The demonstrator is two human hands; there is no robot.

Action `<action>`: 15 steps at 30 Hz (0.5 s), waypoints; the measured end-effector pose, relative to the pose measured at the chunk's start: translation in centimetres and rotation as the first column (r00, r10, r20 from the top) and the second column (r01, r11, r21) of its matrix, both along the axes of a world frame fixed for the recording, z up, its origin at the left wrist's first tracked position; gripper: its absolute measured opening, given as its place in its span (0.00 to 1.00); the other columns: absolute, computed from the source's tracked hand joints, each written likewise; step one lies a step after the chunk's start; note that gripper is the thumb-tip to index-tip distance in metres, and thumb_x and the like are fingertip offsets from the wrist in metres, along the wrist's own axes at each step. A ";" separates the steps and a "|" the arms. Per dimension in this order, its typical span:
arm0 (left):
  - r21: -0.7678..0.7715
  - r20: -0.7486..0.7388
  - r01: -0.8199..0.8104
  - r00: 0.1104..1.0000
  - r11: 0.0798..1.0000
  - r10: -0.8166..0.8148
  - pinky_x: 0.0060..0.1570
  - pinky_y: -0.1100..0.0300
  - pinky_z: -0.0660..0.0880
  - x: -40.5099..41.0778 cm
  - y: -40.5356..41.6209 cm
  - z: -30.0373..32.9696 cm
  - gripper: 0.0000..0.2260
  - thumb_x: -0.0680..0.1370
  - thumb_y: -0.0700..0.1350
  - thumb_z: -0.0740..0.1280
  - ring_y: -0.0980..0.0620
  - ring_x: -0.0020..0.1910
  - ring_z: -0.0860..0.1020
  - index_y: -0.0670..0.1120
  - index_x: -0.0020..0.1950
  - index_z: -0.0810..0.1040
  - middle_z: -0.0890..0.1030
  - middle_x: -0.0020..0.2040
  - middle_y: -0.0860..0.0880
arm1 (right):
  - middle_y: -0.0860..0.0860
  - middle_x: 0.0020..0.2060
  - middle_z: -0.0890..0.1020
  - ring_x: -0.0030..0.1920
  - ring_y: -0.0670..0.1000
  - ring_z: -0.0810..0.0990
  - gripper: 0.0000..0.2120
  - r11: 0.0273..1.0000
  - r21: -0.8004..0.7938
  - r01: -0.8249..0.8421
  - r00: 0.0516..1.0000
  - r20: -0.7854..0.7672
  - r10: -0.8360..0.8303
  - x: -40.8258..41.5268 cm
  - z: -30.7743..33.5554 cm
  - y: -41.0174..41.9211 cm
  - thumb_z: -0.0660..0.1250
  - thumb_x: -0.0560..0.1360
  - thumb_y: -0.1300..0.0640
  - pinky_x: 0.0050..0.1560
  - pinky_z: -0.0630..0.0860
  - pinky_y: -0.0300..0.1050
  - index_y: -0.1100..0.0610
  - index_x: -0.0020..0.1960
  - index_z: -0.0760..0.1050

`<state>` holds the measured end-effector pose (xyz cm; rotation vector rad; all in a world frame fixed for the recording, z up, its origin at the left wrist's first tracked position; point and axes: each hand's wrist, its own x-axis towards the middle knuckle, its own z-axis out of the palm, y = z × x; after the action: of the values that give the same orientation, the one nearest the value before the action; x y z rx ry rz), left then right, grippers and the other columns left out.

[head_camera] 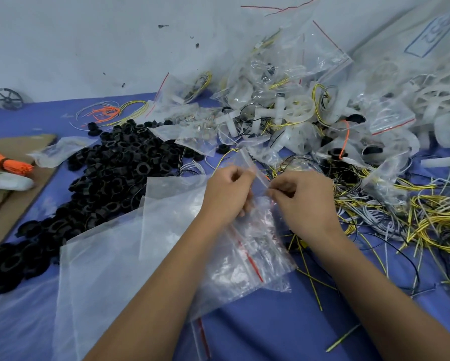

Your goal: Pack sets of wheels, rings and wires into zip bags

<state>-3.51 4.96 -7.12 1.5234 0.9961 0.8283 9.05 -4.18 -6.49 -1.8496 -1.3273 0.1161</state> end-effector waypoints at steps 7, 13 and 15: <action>-0.117 -0.239 -0.053 0.971 0.992 0.023 0.23 0.62 0.74 -0.1 0.1 0.7 0.25 0.74 0.66 0.69 0.45 0.24 0.82 0.43 0.40 0.76 0.81 0.25 0.48 | 0.49 0.38 0.86 0.39 0.47 0.83 0.03 0.999 0.001 -0.039 0.999 -0.011 0.039 0.1 -0.6 0.3 0.76 0.73 0.61 0.48 0.79 0.45 0.56 0.46 0.86; -0.057 -0.381 0.008 0.924 0.998 -0.029 0.20 0.66 0.69 0.0 -0.3 1.1 0.22 0.73 0.64 0.67 0.45 0.24 0.83 0.45 0.35 0.77 0.82 0.26 0.47 | 0.51 0.38 0.86 0.40 0.55 0.83 0.03 0.990 -0.023 -0.136 0.986 0.092 0.137 -0.1 -0.6 0.3 0.70 0.76 0.64 0.46 0.78 0.53 0.57 0.46 0.81; -0.028 -0.380 0.006 0.925 1.000 -0.016 0.19 0.68 0.66 -0.1 -0.2 1.0 0.16 0.74 0.56 0.67 0.45 0.24 0.82 0.45 0.34 0.76 0.82 0.27 0.47 | 0.51 0.39 0.85 0.41 0.56 0.82 0.03 0.986 -0.021 -0.164 0.977 0.135 0.166 -0.4 -0.6 0.2 0.69 0.76 0.64 0.45 0.77 0.53 0.58 0.46 0.80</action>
<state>-3.58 4.78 -6.15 1.7029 1.2726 0.5150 8.62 -3.94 -7.05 -1.7797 -1.5776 0.0849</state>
